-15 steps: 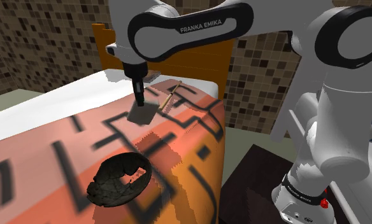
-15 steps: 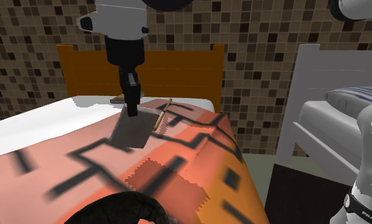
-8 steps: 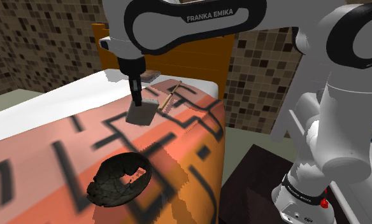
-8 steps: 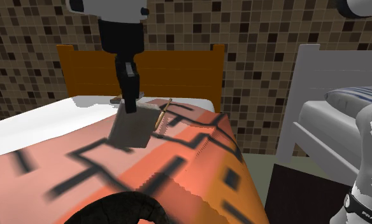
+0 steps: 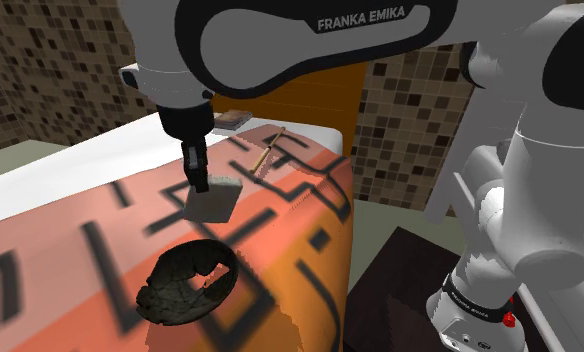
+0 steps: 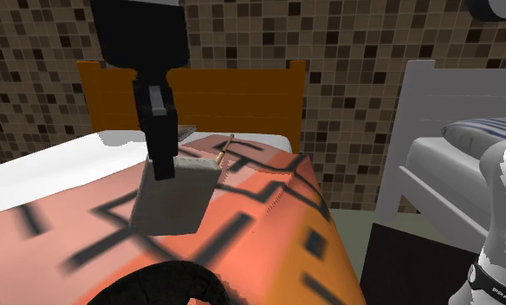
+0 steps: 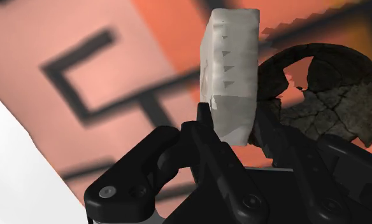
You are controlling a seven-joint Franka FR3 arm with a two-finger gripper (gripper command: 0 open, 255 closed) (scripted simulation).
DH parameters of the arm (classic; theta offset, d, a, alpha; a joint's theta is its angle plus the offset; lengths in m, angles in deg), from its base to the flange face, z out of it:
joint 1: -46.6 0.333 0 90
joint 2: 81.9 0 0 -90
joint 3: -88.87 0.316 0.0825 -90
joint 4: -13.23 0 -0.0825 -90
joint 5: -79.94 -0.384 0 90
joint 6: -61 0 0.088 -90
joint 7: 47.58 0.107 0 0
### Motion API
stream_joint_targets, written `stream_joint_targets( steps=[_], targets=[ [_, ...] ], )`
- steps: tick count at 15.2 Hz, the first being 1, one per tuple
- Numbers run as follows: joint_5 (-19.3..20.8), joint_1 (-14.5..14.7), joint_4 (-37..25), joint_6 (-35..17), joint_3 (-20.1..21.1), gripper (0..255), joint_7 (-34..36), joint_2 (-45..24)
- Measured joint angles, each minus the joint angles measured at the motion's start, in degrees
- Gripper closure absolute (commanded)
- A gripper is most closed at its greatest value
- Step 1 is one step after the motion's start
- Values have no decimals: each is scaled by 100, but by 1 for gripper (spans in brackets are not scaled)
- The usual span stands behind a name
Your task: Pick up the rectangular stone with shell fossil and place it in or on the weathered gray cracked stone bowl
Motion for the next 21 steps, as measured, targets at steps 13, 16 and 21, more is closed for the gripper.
stream_joint_targets(
  steps=[13,16,21],
  targets=[
    [193,671,-85,118,404,255,1099,-253],
    [207,666,153,-111,402,255,1167,-255],
    [235,648,489,-508,402,255,1242,-221]
  ],
)
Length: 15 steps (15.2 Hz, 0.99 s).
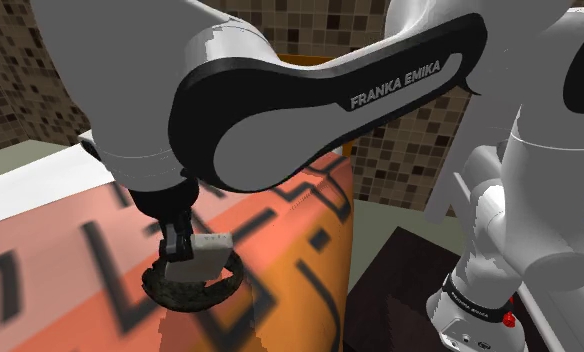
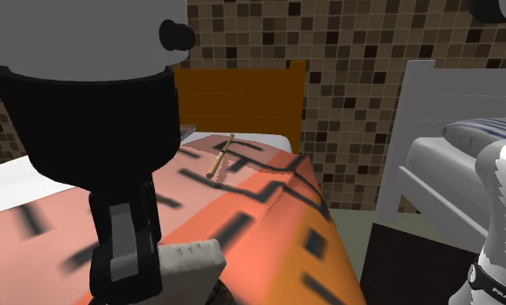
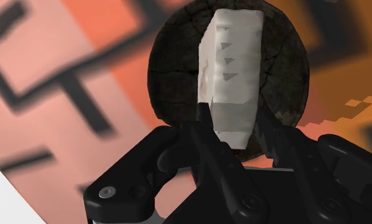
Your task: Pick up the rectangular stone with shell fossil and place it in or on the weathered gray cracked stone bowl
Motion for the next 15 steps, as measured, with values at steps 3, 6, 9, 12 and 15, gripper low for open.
stream_joint_targets(
  steps=[3,6,9,12,15],
  targets=[
    [24,-13,190,-214,-2,255,52,15],
    [34,-13,218,-248,-1,255,62,-15],
    [42,-11,201,-237,0,255,69,-39],
    [50,-16,180,-197,-12,0,63,-97],
    [50,-20,178,-184,-18,0,57,-112]
  ],
)
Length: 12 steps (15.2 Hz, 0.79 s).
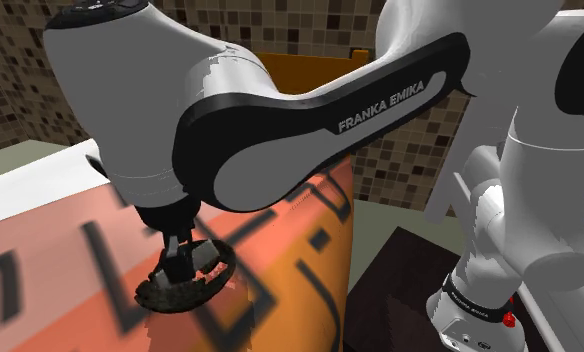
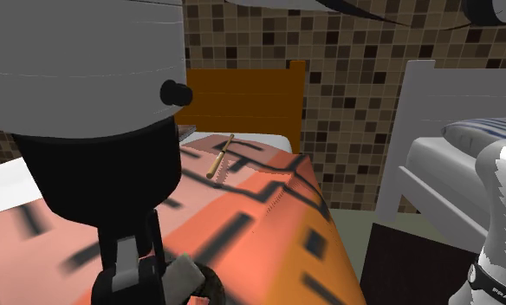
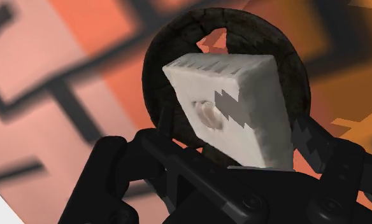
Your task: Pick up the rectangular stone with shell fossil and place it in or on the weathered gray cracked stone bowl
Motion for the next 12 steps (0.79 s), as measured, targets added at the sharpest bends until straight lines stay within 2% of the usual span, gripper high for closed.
stream_joint_targets(
  steps=[3,6,12],
  targets=[
    [-56,10,-66,157,24,0,-22,100],
    [-63,84,-481,556,65,0,-31,74],
    [-81,86,-552,653,70,0,-53,98]
  ],
)
